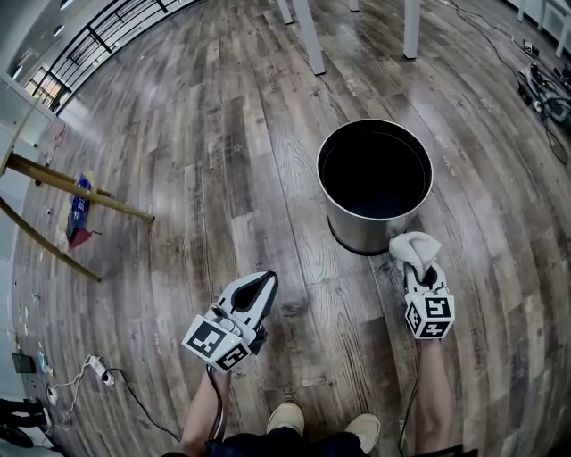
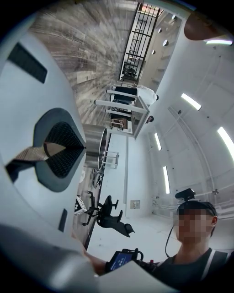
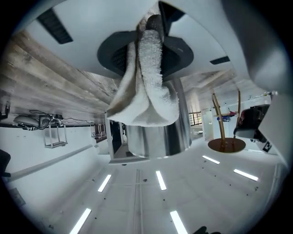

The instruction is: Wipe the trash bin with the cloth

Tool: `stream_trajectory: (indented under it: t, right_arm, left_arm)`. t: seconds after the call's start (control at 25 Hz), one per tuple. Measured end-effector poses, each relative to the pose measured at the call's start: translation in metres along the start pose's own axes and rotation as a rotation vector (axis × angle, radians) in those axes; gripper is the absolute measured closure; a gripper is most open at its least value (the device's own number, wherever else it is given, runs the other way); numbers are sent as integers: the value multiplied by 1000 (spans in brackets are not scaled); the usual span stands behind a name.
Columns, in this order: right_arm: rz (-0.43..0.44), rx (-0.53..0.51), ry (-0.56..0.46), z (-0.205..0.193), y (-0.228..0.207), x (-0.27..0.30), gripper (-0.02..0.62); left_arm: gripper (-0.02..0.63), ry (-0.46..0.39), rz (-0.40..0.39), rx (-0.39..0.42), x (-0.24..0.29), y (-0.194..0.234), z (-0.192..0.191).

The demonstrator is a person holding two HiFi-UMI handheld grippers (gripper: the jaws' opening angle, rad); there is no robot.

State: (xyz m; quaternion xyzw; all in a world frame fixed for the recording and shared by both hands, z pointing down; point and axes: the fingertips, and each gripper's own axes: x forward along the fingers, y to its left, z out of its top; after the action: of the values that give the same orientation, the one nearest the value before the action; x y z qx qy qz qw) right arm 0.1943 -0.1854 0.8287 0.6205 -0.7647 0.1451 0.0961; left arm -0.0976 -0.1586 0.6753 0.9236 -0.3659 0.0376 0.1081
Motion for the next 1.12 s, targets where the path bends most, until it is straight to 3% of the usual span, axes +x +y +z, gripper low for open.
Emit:
stream_trajectory:
  t: [0.32,0.6,1.12]
  right_arm:
    - [133,-84,-135,67,54,-57,512]
    - [254,-108,-153,89,115,-82,512]
    - [253,-92,-153,131,130,-124,511]
  left_arm:
    - [606,-13,-15,24,1,-10,8]
    - [606,-30,-50,55,5,-28,19]
    - [606,-41,-90,76,-13,-56,60]
